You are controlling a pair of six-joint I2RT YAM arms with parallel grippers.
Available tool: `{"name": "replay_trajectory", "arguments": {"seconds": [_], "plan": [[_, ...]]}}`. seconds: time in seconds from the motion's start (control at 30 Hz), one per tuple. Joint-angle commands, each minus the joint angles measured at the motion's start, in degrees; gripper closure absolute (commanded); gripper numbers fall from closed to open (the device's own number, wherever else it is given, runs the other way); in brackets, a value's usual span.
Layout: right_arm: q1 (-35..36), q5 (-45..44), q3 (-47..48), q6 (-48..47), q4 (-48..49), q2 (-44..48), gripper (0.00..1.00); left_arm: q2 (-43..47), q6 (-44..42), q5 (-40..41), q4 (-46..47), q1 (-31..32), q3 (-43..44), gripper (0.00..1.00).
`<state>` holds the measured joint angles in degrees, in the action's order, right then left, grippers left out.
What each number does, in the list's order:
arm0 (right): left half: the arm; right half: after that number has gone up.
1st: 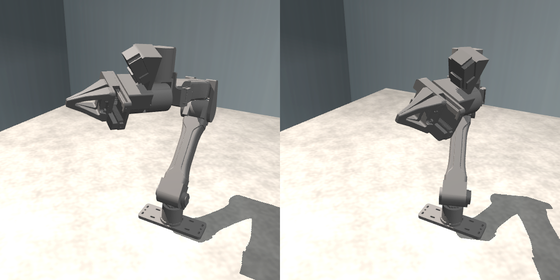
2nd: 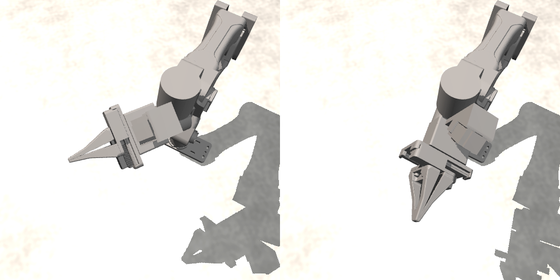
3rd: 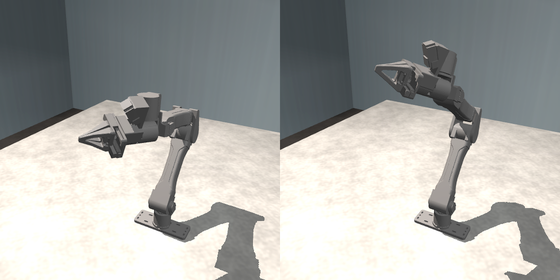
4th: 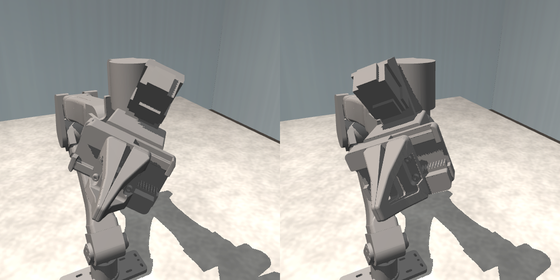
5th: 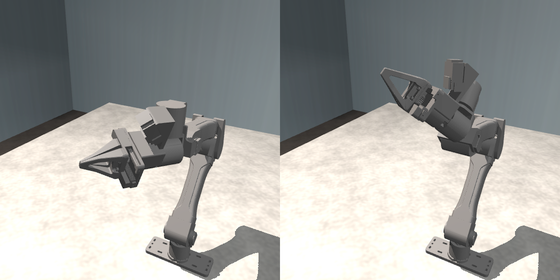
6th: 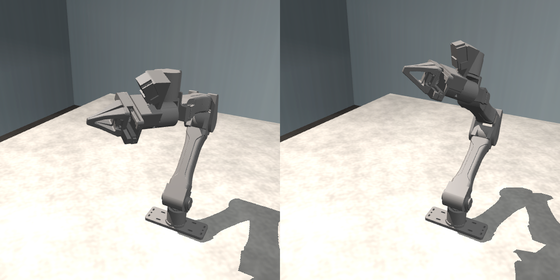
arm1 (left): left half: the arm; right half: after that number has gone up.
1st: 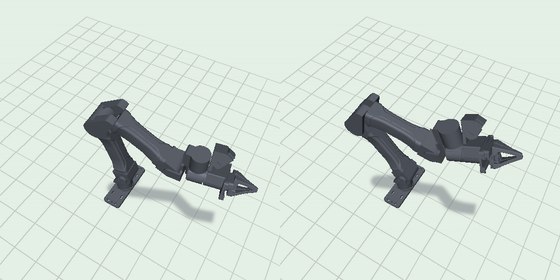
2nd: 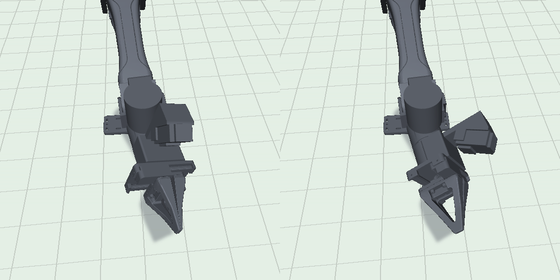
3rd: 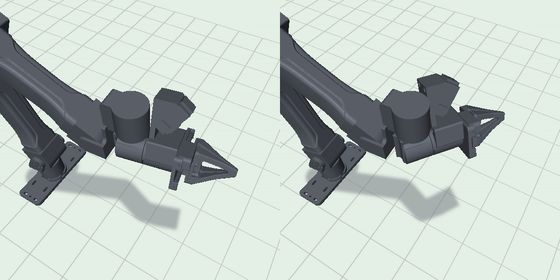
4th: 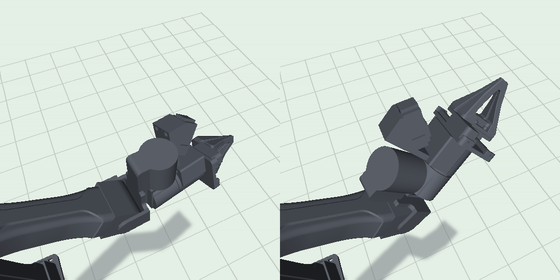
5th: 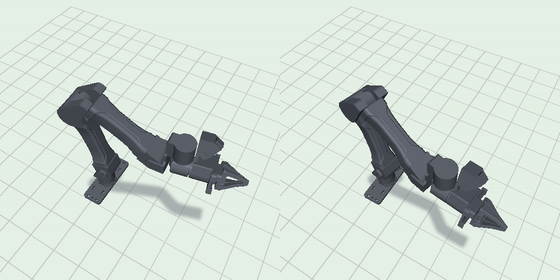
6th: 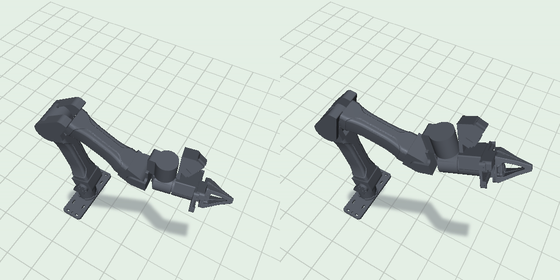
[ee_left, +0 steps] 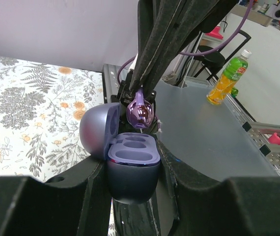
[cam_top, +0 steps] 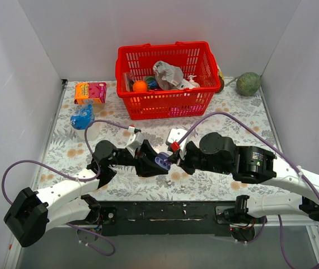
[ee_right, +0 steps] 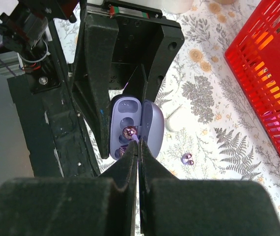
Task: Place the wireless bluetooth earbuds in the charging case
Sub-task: Place the earbud in the charging case.
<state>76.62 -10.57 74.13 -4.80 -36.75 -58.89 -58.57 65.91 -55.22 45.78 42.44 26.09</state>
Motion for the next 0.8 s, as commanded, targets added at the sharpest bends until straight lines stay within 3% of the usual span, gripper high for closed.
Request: {"name": "replay_trajectory", "arguments": {"seconds": [0.0, 0.77], "plan": [[0.64, -2.00, -0.56, 1.11, 4.67, 1.50, 0.99, 2.05, 0.36, 2.13, 2.82, -0.34, 0.02, 1.00], [1.95, -4.11, -3.20, 2.34, 5.99, 2.99, 0.99, 3.81, 0.18, 5.39, 3.88, -0.34, -0.95, 1.00]]}}
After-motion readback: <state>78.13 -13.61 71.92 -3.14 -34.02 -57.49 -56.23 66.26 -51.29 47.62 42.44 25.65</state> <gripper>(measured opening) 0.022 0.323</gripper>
